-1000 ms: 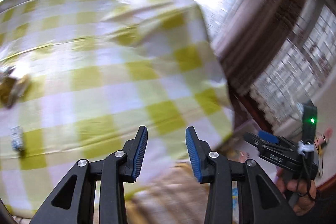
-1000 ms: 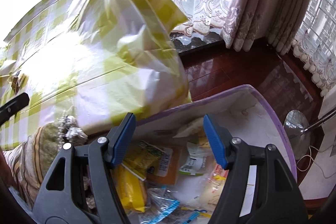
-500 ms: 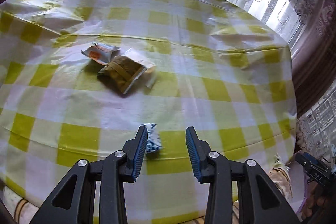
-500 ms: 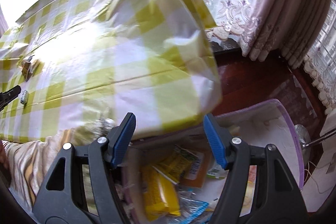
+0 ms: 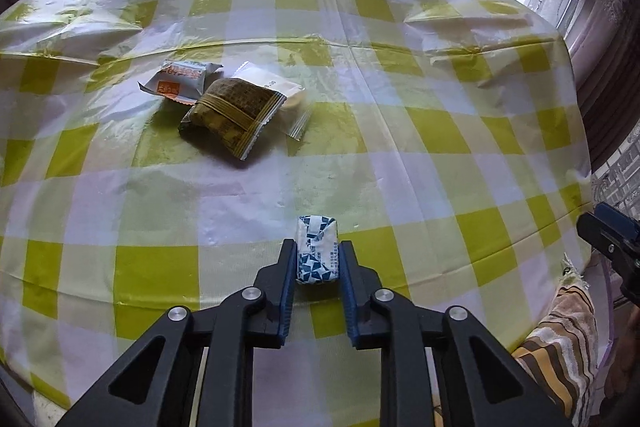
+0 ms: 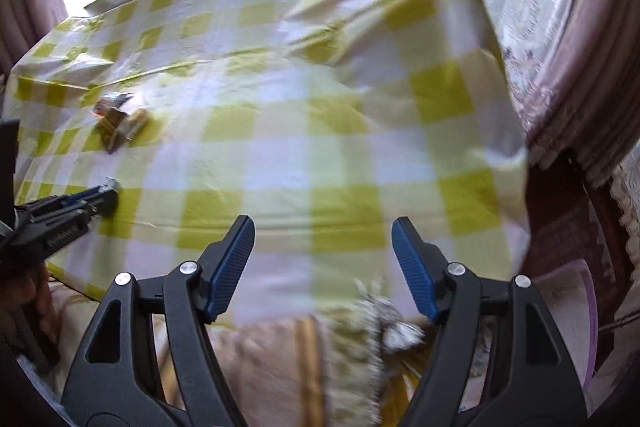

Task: Organize snacks
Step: 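Move back to the table and grasp the small blue-white packet with the left tool, then grasp the green-brown pack with the right tool while the left tool holds the blue-white packet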

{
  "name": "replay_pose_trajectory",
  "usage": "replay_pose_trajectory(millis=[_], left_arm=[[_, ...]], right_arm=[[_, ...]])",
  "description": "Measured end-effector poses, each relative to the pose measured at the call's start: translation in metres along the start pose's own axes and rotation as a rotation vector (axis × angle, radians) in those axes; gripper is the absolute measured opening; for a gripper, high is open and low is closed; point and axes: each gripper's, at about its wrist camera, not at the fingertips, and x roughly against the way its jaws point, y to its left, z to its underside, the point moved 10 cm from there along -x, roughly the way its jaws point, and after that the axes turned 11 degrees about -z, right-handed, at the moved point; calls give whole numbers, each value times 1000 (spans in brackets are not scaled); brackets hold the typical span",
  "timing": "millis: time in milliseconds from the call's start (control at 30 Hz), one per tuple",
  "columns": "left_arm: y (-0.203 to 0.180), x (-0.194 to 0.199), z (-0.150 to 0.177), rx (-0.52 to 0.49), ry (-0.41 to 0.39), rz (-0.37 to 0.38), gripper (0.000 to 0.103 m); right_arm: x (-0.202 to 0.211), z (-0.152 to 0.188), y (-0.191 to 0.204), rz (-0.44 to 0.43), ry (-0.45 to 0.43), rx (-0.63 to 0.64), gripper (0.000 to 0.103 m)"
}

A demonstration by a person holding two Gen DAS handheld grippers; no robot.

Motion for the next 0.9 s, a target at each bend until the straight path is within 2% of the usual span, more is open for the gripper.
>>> replay_pose_trajectory(millis=[200,367,533,700,900], left_arm=[[26,-2,-6,131,-13,59,21],[70,2,-13,281,-58,43,21],[124,10,-17,446,-111,18,21],[160,18,-17,546,-147,20,21],[168,18,-16,586,-153,38,21]], right_arm=[[-29,-39,77,-42,-35,159,80],[-59,-65,141,-61,-46,351,80],[-88,-74,198,-48,-40,575,80],[-124,-74,229,-45,1,694,80],[-152,-71,246,-46,46,752,80]])
